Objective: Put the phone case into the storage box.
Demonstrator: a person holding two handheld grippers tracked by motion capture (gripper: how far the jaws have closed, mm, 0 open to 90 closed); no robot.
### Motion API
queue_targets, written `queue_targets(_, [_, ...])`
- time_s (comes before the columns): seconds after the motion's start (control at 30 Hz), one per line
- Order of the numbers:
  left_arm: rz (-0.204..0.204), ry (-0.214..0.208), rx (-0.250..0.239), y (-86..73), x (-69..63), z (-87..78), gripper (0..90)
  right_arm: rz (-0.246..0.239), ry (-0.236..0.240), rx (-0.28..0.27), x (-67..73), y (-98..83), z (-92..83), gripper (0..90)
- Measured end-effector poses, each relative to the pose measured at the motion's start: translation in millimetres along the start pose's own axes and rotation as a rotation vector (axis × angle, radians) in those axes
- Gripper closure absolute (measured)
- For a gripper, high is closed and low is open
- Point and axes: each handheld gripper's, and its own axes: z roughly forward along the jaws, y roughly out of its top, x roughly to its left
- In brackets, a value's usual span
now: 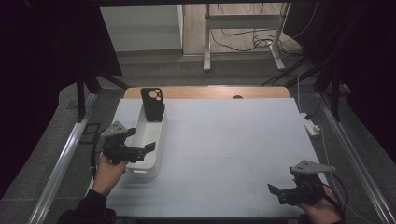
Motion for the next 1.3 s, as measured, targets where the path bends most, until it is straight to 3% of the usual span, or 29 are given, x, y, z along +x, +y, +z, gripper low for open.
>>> queue_targets(0.3, [0.013,-0.013,0.008,-6.3,-9.5,-4.6,0.0,0.024,-0.013,-0.011,-1.8,-0.4,-1.0,0.0])
queue_targets(1.3, [0.032,-0.011,0.016,-35.9,-31.2,-30.3,0.0,0.014,0.001,-0.009,-1.8,-0.5,-0.8,0.0])
